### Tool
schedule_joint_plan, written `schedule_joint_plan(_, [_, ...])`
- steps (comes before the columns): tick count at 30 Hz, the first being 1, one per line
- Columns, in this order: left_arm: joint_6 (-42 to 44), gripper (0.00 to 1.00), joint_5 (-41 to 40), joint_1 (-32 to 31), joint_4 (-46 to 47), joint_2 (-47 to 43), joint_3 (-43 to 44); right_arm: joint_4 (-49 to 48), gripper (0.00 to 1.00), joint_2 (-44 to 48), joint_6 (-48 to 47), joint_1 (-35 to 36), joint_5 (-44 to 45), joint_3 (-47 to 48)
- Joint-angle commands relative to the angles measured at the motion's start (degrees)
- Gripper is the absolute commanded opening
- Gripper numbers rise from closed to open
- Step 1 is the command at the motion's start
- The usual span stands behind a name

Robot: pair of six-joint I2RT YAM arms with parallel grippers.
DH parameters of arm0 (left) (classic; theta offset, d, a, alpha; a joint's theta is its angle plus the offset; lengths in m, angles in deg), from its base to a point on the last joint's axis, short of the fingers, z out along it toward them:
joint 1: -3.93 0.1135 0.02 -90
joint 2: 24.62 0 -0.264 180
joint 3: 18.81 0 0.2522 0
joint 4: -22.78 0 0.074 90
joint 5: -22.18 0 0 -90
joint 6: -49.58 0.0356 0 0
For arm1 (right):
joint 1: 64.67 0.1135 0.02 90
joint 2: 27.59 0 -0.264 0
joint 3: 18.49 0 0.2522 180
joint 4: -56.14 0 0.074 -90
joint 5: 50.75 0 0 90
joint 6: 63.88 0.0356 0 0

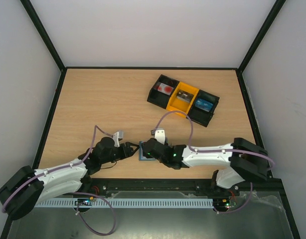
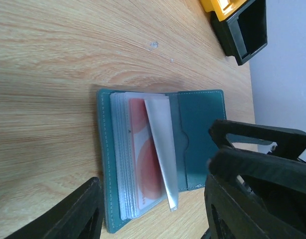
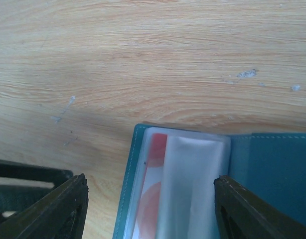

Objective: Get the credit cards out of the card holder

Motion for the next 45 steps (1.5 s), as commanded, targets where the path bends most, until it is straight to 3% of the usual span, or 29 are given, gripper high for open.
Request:
schedule_joint_plan(1, [-1.0,0.57,2.5,1.9,-1.0,-2.3,-2.2,4.5,0.68,-5.7,-0.9,0.4,5.2,4.2])
schedule_joint_plan(16, [-4.0,0.52,3.4,3.2,-2.1,-4.5,-2.3,4.3,0.72,-14.1,-1.0,0.4,7.6,4.2])
schedule_joint_plan(26, [-5.2,0.48,5.9,2.9,6.7,1.2,-1.8,-0.8,0.43,-10.3,-0.2,0.4,8.4,-0.8])
schedule_joint_plan(32, [-2.8,0.44,8.9,2.3,15.0,9.2,0.6,-5.7,0.38,-5.6,0.3,0.3,8.0,-5.3])
schedule_joint_plan(37, [-0.5,0.34,11.7,2.1,25.3,18.5,1.6,-9.0,0.38,-1.9,-0.2,0.4,8.0,-8.6])
schedule_joint_plan(42, [-0.8,0.32,13.5,1.2,32.9,27.0,2.1,-8.8,0.36,-1.6,1.8,0.4,9.0,-12.1])
schedule_joint_plan(45, [0.1,0.29,12.2,0.9,33.4,29.8,2.1,-7.3,0.28,-0.7,3.4,0.4,10.2,-13.6])
